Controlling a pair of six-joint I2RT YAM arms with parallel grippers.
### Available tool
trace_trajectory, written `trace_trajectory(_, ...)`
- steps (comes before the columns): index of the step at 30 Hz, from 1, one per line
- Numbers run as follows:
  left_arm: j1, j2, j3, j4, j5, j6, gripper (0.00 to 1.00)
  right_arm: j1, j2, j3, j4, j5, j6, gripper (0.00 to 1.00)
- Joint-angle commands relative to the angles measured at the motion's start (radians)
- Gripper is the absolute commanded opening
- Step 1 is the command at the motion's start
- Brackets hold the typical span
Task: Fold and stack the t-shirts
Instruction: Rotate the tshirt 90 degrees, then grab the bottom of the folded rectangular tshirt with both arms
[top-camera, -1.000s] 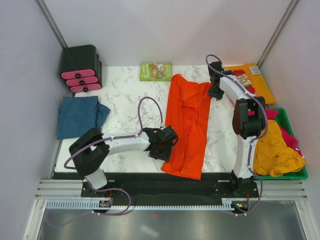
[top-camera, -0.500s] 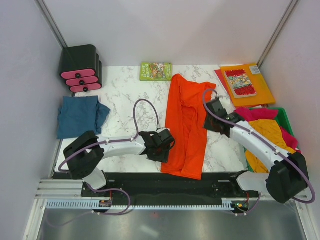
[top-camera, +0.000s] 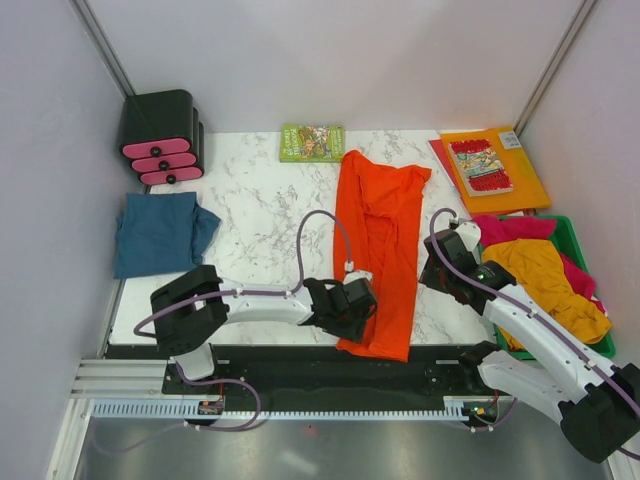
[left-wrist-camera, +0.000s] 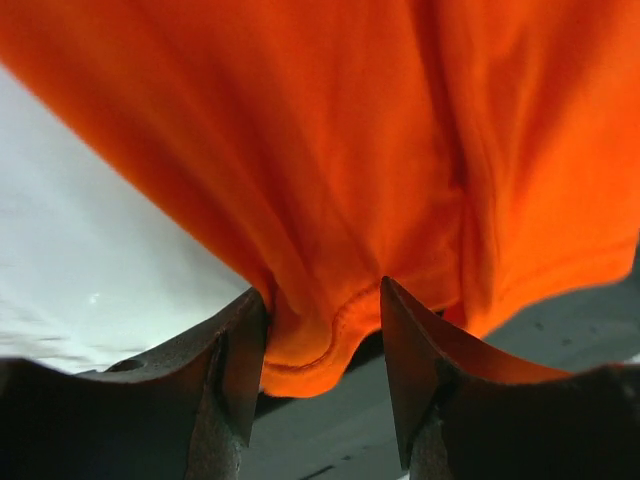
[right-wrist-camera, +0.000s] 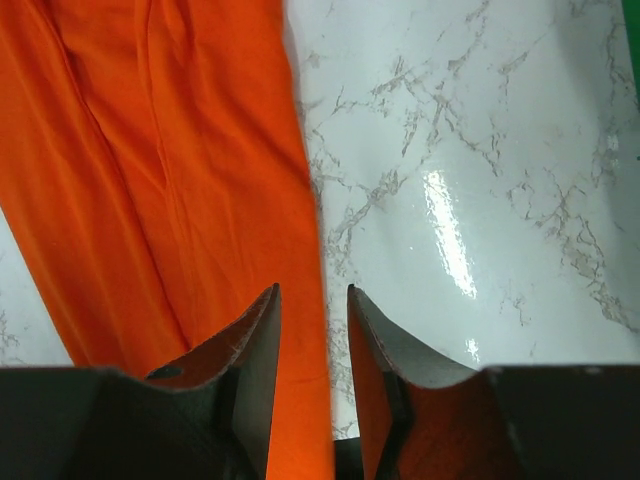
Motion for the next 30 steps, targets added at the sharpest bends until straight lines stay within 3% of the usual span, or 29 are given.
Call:
trace_trajectory(1, -0.129, 0.109, -0.043, -0.004, 0.073, -0.088, 0.56, 0.004, -0.01, 0.009, -0.018, 0.017, -0.001, 0.41)
trace_trajectory(6, -0.194, 0.088, -0.037, -0.026, 0.028, -0.138, 0.56, 0.004, 0.01, 0.022, 0.002, -0.001, -0.027, 0.41)
trace_trajectory(14, -0.185, -0.134, -0.123, -0.115, -0.168, -0.206, 0.63, 0.004, 0.025, 0.067, -0.009, 0.008, -0.093, 0.42)
trace_trajectory(21, -0.176, -0.148, -0.109, -0.133, -0.259, -0.255, 0.64, 0.004, 0.005, 0.033, 0.002, -0.015, -0.101, 0.42)
trace_trajectory(30, -0.168, -0.176, -0.149, 0.13, -0.22, -0.281, 0.64, 0.004, -0.052, 0.027, 0.0, -0.059, -0.107, 0.42)
